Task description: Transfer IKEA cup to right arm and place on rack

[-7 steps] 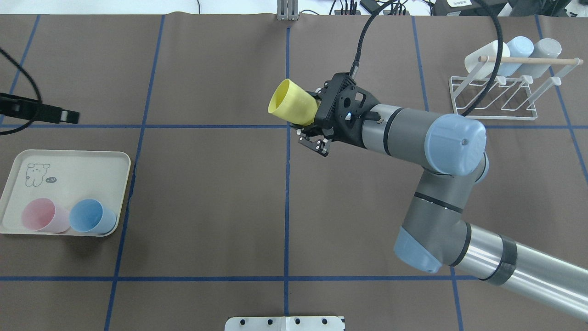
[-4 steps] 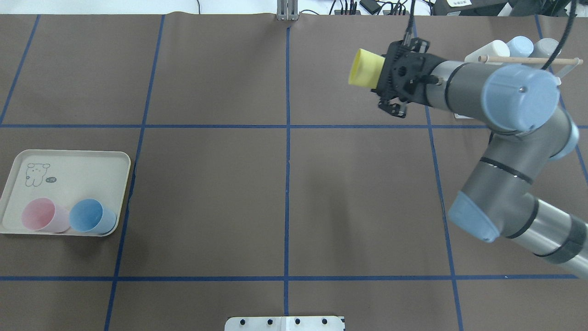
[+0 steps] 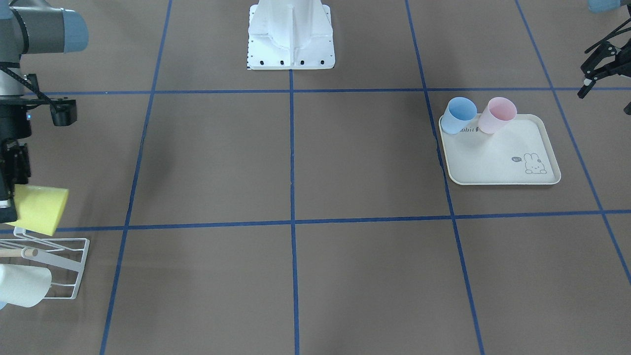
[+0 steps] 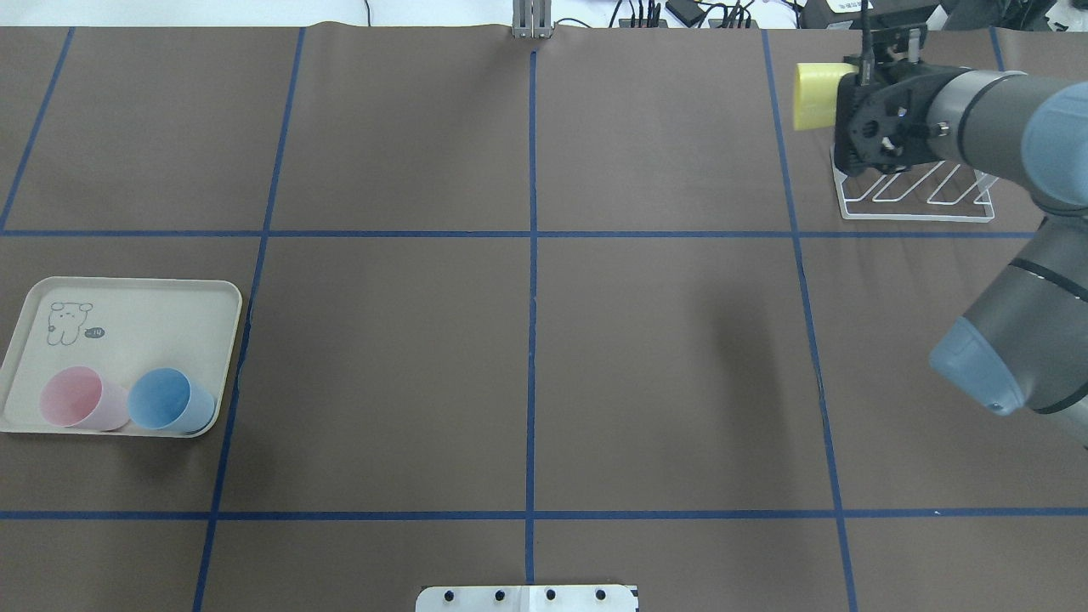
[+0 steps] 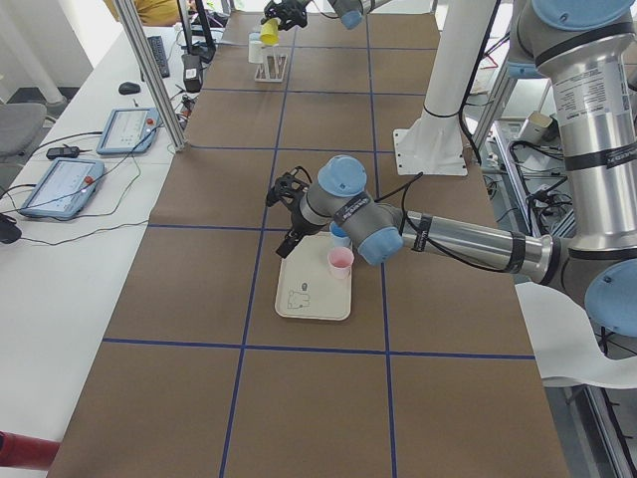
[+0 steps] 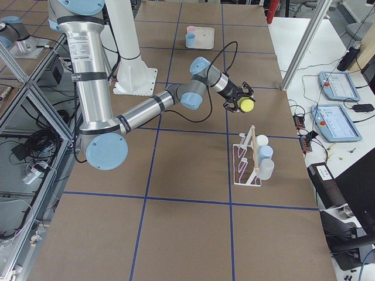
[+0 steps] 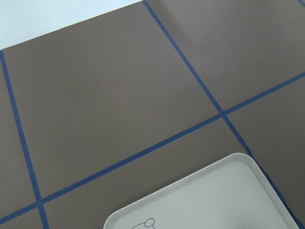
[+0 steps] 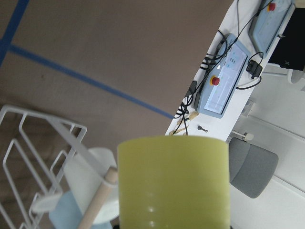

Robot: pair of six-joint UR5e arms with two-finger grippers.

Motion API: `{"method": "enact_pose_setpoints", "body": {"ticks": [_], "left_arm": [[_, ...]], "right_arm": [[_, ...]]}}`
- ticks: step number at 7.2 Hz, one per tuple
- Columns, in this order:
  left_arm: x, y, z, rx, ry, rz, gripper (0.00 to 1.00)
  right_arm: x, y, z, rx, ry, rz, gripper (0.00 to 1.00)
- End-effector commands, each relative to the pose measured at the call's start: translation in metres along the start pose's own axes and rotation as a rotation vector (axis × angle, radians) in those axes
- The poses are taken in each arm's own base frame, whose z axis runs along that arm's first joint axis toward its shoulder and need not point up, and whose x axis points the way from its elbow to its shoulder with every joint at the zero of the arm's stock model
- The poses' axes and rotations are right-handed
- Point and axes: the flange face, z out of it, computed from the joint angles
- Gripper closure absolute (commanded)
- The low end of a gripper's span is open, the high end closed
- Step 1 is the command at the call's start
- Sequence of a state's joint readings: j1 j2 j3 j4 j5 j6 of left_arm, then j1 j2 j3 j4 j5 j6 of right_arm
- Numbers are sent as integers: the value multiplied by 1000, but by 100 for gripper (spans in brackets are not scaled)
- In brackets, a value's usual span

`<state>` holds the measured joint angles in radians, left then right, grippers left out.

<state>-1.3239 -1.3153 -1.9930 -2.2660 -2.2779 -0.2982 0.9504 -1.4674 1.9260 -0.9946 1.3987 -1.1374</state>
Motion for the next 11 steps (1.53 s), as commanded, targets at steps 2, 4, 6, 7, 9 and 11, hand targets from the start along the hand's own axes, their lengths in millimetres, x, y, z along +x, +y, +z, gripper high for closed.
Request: {"method": "enact_pose_setpoints", "body": {"ticks": [2,4,6,7,9,11], "left_arm": [[1,-1,0,2,2,-6,0],[2,-1,0,3,4,-4,0],[1,-1,1,2,4,-5,0],[0,-1,1,1,3,-6,0],[1,-1,1,2,4,-5,0],[1,-1,1,2,4,-5,0]], "right_arm": [[-59,59,-8,-230,-73,-420,100],[-86,72,20,-326,-136,-504,100],[-88,67,26,-341,-134,-507,100],[-89,58,28,-350,-126,-518,100],[-95,40,31,-353,-116,-519,100],[-111,27,45,-398,-123,-548,100]]}}
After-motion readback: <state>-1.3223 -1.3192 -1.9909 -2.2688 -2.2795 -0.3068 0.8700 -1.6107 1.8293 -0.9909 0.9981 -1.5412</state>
